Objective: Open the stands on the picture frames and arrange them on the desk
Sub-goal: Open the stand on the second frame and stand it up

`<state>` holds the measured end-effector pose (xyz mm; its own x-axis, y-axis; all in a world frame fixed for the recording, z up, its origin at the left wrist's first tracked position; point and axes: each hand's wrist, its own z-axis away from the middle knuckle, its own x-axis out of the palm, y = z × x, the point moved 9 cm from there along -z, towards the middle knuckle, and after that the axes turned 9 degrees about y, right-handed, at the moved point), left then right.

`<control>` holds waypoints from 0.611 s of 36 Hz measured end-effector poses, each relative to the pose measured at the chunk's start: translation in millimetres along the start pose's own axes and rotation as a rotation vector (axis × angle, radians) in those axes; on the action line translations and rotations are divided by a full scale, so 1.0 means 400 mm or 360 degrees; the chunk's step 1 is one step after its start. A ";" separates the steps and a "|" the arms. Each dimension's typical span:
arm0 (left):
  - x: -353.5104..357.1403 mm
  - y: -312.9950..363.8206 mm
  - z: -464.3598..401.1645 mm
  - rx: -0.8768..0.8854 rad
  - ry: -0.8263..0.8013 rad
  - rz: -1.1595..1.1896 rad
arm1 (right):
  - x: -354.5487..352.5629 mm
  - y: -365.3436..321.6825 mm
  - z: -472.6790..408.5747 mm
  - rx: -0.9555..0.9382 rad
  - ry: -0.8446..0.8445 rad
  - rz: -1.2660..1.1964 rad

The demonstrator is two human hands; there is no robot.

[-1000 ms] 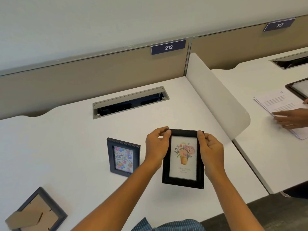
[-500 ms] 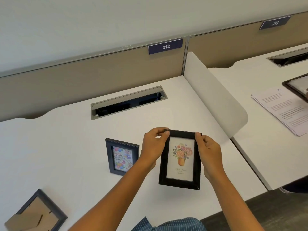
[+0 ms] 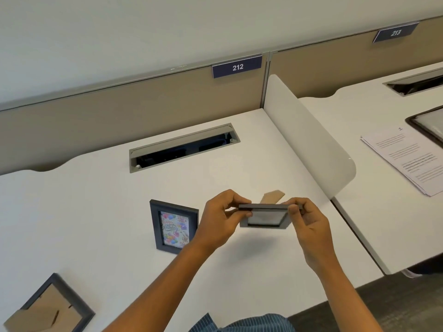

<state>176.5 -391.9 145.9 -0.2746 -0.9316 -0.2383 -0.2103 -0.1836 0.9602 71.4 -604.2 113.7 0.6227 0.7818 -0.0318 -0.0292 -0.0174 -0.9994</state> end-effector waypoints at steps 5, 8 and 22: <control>0.015 0.042 0.031 0.0383 -0.0090 -0.0096 | -0.002 0.022 0.000 0.0048 -0.0040 -0.0069; 0.011 0.054 0.045 0.0492 -0.0082 -0.0083 | -0.003 0.037 -0.007 0.0084 -0.0005 -0.0021; 0.010 0.041 0.035 0.0506 -0.0080 -0.0112 | 0.037 0.065 -0.003 0.0238 -0.0253 -0.0014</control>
<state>158.7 -394.3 158.7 -0.2933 -0.9019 -0.3172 -0.5106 -0.1327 0.8495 81.0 -593.7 87.4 0.4926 0.8702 -0.0091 -0.1476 0.0733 -0.9863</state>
